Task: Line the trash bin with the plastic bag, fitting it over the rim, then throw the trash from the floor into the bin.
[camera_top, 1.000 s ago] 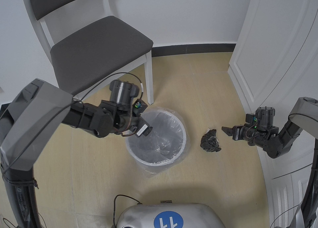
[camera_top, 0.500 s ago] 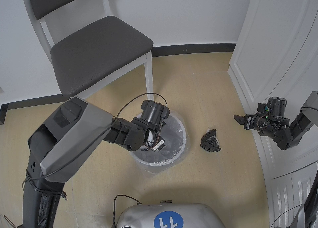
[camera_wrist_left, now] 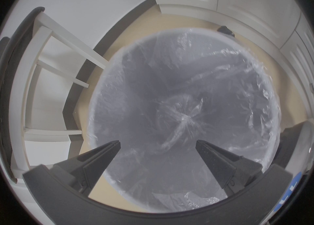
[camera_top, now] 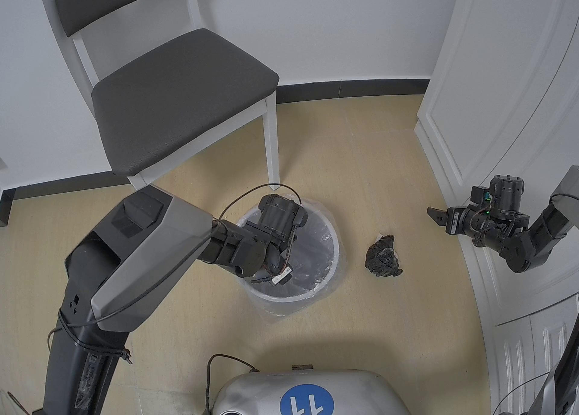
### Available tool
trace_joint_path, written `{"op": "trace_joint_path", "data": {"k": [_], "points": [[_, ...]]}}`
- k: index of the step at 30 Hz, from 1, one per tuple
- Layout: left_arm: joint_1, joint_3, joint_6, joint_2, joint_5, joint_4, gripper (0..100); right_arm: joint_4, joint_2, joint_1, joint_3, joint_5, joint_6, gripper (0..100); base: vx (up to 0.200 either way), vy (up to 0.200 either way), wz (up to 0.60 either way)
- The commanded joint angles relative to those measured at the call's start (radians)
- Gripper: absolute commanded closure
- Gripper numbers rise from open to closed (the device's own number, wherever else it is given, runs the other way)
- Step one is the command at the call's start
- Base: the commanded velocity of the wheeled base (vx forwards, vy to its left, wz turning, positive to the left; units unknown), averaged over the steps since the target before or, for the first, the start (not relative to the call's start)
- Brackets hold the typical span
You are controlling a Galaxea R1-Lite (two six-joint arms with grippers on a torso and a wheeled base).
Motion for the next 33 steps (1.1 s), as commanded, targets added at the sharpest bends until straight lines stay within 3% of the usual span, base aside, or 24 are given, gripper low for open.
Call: {"op": "trace_joint_path", "data": {"k": [1, 9, 19, 33], "points": [[-0.005, 0.010, 0.000, -0.022, 0.000, 0.033, 0, 0.000, -0.009, -0.001, 0.007, 0.003, -0.007, 0, 0.000, 0.000, 0.00], [-0.005, 0.063, -0.008, -0.092, -0.004, 0.068, 0, 0.000, -0.012, -0.001, 0.016, 0.008, -0.013, 0, 0.000, 0.000, 0.00], [-0.019, 0.274, -0.009, -0.197, -0.041, 0.062, 0, -0.002, -0.019, -0.001, 0.024, 0.009, -0.015, 0, 0.000, 0.000, 0.00], [-0.071, 0.319, -0.063, -0.223, -0.047, 0.057, 0, -0.002, -0.022, -0.001, 0.024, 0.009, -0.015, 0, 0.000, 0.000, 0.00]]}}
